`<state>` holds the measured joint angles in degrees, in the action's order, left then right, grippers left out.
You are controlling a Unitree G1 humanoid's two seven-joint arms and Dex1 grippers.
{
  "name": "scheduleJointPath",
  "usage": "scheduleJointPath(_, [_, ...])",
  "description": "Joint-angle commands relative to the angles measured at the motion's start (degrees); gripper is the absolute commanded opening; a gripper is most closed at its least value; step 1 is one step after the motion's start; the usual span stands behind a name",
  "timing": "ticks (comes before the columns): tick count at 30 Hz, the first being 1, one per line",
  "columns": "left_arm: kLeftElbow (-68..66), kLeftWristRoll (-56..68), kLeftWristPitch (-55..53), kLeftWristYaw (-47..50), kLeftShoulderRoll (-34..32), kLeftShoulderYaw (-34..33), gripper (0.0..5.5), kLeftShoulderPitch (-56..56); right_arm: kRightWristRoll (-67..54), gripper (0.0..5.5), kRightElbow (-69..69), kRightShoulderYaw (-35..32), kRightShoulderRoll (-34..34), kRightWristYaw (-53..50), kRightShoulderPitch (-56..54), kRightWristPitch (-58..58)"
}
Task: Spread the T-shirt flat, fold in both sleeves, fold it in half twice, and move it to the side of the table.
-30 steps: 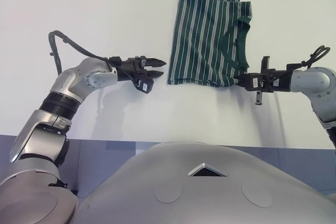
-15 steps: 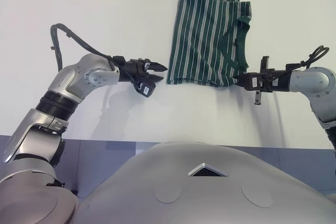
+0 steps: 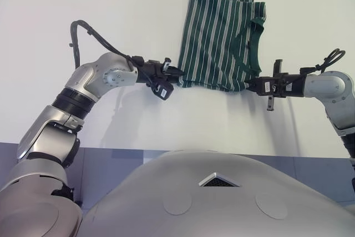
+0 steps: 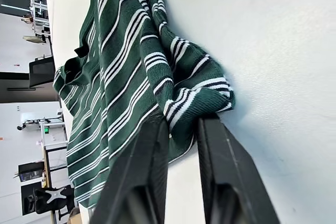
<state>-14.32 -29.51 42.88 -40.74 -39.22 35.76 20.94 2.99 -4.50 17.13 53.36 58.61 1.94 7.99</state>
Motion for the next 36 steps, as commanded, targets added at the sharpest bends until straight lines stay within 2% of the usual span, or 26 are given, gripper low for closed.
scheduleJointPath(1, [-1.33,-1.18,-0.34,-5.74,-3.0,2.88,0.03,-3.32,3.86,0.11,2.84,4.47,-0.77,1.96,2.58,-2.54])
scheduleJointPath(3, [0.18,1.97,-0.97,-7.21,-4.3,1.96,0.0,-4.04,2.87,0.11,1.72,4.03,-0.68,2.21,2.76,-2.93])
scheduleJointPath(7, [9.76,16.4,-5.8,-13.0,-10.11,-2.19,0.0,-8.09,-6.4,0.11,-7.23,1.54,2.18,7.47,5.27,-7.32])
scheduleJointPath(10, [20.08,32.88,-14.29,-17.97,-15.31,-7.83,0.0,-11.54,-15.71,0.11,-15.52,-2.38,5.4,11.76,8.01,-10.99])
scheduleJointPath(13, [24.74,42.29,-21.57,-20.38,-16.44,-12.26,0.0,-12.72,-22.33,0.1,-20.33,-6.09,5.76,13.18,7.21,-14.59])
scheduleJointPath(17, [21.77,42.72,-26.74,-19.4,-10.73,-14.37,0.0,-8.23,-22.15,0.1,-17.36,-6.54,1.06,10.47,-1.05,-16.71])
scheduleJointPath(21, [5.58,34.94,-24.93,-13.81,1.11,-13.68,0.0,2.07,-10.93,0.1,-4.07,-4.28,-5.04,2.02,-11.32,-13.72])
scheduleJointPath(23, [-2.11,31.79,-22.52,-10.73,4.68,-14.53,0.0,5.79,-7.34,0.1,0.96,-3.78,-7.21,-0.66,-15.1,-12.36])
scheduleJointPath(31, [-28.84,25.96,-12.96,-5.93,11.33,-17.89,0.0,22.72,2.03,0.1,15.9,-3.72,-11.12,-8.99,-22.79,-8.94])
scheduleJointPath(36, [-33.88,25.17,-9.24,-7.41,15.93,-17.71,0.0,27.47,1.09,0.1,15.55,-4.39,-12.28,-8.83,-23.1,-9.14])
